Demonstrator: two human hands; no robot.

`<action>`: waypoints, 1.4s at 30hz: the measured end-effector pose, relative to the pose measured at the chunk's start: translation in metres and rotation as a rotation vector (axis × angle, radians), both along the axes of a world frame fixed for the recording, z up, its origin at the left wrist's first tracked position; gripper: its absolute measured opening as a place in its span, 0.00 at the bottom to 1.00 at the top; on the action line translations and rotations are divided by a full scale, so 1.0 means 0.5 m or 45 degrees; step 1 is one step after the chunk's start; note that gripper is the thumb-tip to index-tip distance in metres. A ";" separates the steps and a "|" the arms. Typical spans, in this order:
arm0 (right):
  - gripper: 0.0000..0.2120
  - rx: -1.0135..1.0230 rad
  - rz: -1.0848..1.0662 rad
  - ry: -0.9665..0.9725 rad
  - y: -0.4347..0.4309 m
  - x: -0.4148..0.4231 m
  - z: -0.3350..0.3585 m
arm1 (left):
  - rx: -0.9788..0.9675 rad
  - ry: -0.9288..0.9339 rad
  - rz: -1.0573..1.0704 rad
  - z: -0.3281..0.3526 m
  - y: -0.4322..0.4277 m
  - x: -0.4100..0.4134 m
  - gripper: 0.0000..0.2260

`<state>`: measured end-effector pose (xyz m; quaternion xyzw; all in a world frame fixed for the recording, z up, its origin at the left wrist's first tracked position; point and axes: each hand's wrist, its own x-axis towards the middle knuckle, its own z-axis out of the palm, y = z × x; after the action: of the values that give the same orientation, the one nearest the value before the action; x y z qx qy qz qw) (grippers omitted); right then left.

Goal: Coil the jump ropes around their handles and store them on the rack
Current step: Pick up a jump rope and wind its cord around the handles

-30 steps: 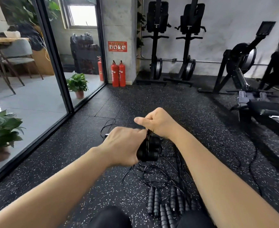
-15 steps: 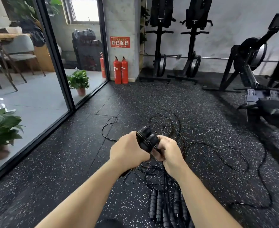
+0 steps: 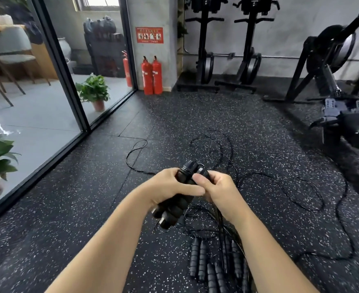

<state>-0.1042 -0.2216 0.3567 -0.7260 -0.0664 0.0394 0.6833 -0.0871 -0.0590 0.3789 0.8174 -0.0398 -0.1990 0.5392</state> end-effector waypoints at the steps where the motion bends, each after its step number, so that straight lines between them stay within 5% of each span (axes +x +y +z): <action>1: 0.09 0.010 0.000 -0.004 -0.003 0.001 -0.006 | -0.078 0.084 -0.046 0.001 0.009 0.002 0.18; 11: 0.07 0.020 0.084 0.039 -0.019 0.025 -0.010 | -0.340 0.127 0.105 -0.057 -0.010 -0.003 0.16; 14: 0.17 -0.063 0.052 0.104 -0.012 0.036 -0.021 | -0.341 0.065 0.217 -0.057 -0.010 0.000 0.16; 16: 0.26 -0.271 -0.047 0.101 -0.012 0.044 -0.030 | -0.340 0.048 0.306 -0.054 0.005 0.006 0.14; 22: 0.20 -1.038 -0.289 -0.174 -0.023 0.035 -0.029 | -0.319 0.064 0.484 -0.051 0.069 0.022 0.11; 31: 0.23 -1.429 -0.122 -0.591 0.054 0.005 0.032 | 0.239 -0.118 0.508 -0.073 0.100 0.036 0.17; 36: 0.26 -1.478 -0.178 -0.863 0.074 0.006 0.046 | 1.063 -0.372 0.226 -0.051 0.071 0.006 0.15; 42: 0.29 -1.544 -0.062 -0.732 0.043 0.021 0.049 | 1.361 -0.697 -0.263 -0.035 0.010 -0.040 0.16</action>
<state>-0.0936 -0.2000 0.3812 -0.9643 -0.1955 -0.1408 0.1103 -0.1071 -0.0541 0.3615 0.9883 -0.1505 -0.0254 0.0025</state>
